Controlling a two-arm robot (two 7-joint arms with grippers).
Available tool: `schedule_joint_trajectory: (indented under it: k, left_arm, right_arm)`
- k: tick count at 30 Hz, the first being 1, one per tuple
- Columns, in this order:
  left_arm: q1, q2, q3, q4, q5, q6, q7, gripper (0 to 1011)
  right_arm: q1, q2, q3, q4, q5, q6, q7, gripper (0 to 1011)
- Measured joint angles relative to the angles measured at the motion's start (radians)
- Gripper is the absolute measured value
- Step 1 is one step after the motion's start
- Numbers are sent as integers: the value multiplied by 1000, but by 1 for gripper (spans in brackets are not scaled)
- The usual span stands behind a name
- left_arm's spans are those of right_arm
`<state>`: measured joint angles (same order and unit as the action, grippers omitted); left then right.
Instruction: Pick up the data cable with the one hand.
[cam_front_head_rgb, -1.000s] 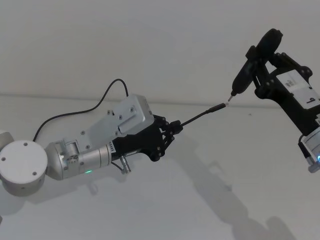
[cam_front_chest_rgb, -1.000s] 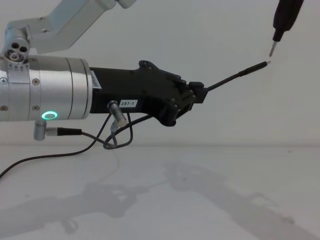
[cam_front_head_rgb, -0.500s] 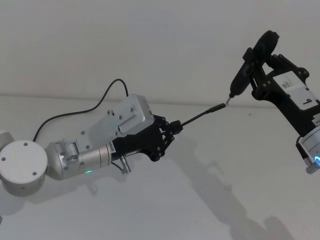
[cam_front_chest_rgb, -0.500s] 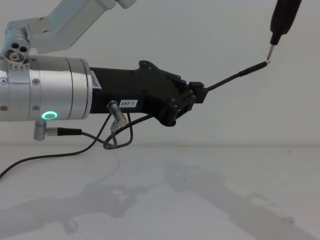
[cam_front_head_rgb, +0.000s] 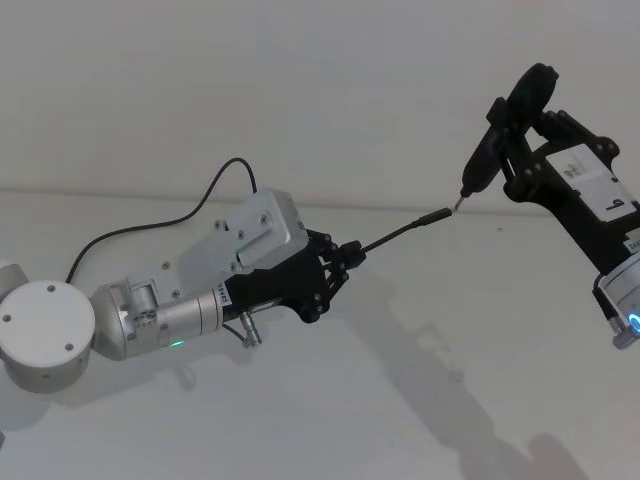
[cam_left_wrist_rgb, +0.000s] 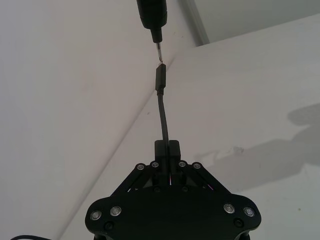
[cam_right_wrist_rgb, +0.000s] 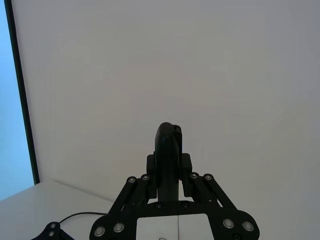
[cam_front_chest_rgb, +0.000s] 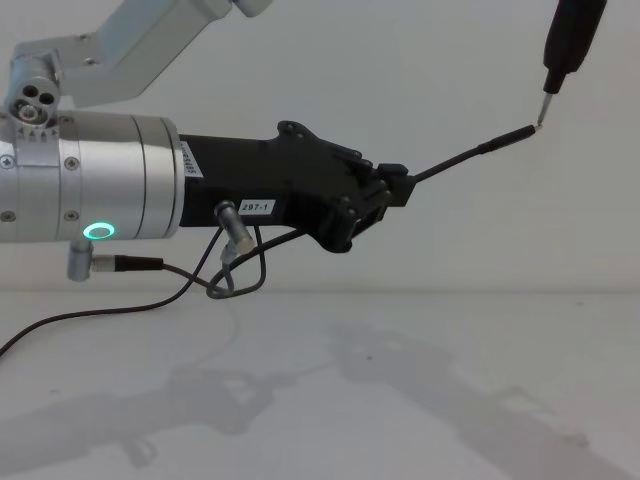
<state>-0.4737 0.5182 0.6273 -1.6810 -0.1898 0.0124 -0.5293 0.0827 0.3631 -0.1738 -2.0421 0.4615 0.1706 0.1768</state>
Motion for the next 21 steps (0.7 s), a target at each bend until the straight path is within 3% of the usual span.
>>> schedule_joint_trajectory:
  k: [21]
  left_arm:
    - [0, 0, 0, 0, 0, 0, 0, 40]
  right_arm:
    - [-1, -3, 1, 0, -2, -1, 1, 268]
